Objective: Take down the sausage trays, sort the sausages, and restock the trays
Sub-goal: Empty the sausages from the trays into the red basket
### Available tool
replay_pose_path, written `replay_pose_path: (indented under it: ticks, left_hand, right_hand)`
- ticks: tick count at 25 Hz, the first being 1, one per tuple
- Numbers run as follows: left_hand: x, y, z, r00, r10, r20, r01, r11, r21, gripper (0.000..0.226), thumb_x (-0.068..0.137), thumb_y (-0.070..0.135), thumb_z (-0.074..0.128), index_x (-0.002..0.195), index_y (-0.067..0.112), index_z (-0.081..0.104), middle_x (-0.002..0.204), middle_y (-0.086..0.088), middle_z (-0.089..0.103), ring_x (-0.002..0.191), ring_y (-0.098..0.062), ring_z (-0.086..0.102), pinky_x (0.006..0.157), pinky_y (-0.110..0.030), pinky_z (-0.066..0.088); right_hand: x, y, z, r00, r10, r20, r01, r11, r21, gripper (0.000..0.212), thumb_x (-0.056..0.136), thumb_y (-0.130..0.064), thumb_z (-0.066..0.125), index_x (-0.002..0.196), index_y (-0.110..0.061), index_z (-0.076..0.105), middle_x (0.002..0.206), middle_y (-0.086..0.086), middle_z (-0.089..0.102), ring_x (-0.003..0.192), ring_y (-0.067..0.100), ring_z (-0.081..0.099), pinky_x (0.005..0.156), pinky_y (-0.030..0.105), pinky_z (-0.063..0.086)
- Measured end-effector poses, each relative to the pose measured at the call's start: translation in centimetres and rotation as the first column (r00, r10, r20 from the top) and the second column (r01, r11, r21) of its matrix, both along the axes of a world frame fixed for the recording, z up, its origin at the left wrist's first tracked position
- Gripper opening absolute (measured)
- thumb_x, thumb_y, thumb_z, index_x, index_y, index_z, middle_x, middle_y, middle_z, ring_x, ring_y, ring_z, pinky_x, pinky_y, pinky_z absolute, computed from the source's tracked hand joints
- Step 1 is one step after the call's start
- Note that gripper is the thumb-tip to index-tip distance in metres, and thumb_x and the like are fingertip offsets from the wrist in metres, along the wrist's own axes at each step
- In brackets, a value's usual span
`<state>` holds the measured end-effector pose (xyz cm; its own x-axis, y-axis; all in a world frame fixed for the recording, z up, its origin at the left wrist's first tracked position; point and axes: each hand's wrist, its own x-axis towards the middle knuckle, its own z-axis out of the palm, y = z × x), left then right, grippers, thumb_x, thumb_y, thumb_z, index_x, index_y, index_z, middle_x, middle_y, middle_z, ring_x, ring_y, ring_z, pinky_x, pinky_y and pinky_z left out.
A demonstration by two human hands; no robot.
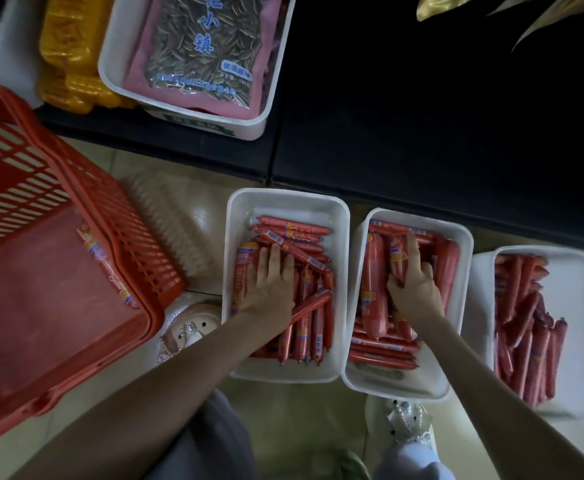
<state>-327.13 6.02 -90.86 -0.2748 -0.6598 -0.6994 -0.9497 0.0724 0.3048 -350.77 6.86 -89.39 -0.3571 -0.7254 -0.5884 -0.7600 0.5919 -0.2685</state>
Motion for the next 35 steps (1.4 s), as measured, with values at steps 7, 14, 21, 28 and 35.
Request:
replay_pose_path:
  ticks: [7, 14, 21, 28, 35]
  left_hand:
    - [-0.3, -4.0, 11.9, 0.743, 0.388, -0.546, -0.277, 0.92, 0.277, 0.066, 0.084, 0.034, 0.067, 0.141, 0.028, 0.032, 0.123, 0.007, 0.058, 0.112, -0.008, 0.056, 0.099, -0.023, 0.043]
    - [13.6, -3.2, 19.3, 0.413, 0.694, -0.589, -0.765, 0.616, 0.189, 0.068, 0.055, 0.051, 0.073, 0.115, 0.025, 0.055, 0.1, 0.004, 0.07, 0.092, -0.013, 0.067, 0.085, -0.033, 0.054]
    - [27.8, -2.0, 10.6, 0.201, 0.951, -0.235, -0.979, 0.202, -0.023, 0.063, 0.073, 0.029, 0.079, 0.121, 0.007, 0.045, 0.117, -0.014, 0.06, 0.108, -0.034, 0.058, 0.083, -0.033, 0.043]
    - [28.2, -1.5, -1.8, 0.239, 0.97, -0.046, -0.966, 0.242, 0.092, 0.075, 0.082, 0.031, 0.072, 0.13, -0.006, 0.028, 0.128, -0.027, 0.053, 0.114, -0.038, 0.055, 0.09, -0.039, 0.045]
    - [27.5, 0.2, -2.9, 0.527, 0.832, -0.173, -0.827, 0.549, 0.122, 0.095, 0.094, 0.017, 0.055, 0.145, 0.011, -0.025, 0.157, -0.015, -0.014, 0.145, -0.035, -0.003, 0.114, -0.036, 0.016]
  right_hand:
    - [8.1, -3.4, 10.0, 0.844, 0.065, 0.532, 0.128, 0.94, -0.317, 0.082, 0.085, -0.02, 0.068, 0.147, -0.039, 0.018, 0.113, -0.005, 0.063, 0.096, 0.007, 0.065, 0.088, 0.027, 0.052]
    - [23.0, -7.6, 17.2, 0.5, 0.331, 0.8, -0.12, 0.942, -0.314, 0.063, 0.089, -0.034, 0.058, 0.144, -0.034, 0.029, 0.117, -0.02, 0.059, 0.102, -0.005, 0.058, 0.098, 0.022, 0.043]
    - [33.8, -9.0, 12.7, 0.646, 0.762, 0.055, -0.682, 0.608, -0.407, 0.08, 0.091, -0.033, 0.054, 0.152, -0.021, 0.003, 0.155, 0.007, 0.018, 0.14, 0.027, 0.019, 0.115, 0.043, 0.019]
    - [39.7, -5.8, 6.6, 0.46, 0.882, -0.099, -0.833, 0.391, -0.392, 0.081, 0.094, -0.019, 0.046, 0.15, -0.015, -0.013, 0.159, 0.011, -0.004, 0.147, 0.024, -0.006, 0.114, 0.031, -0.008]
    - [41.9, -5.2, 0.7, 0.494, 0.865, -0.089, -0.862, 0.5, 0.084, 0.065, 0.102, -0.018, 0.026, 0.147, -0.008, -0.019, 0.158, 0.013, -0.014, 0.146, 0.026, -0.011, 0.119, 0.036, -0.001]
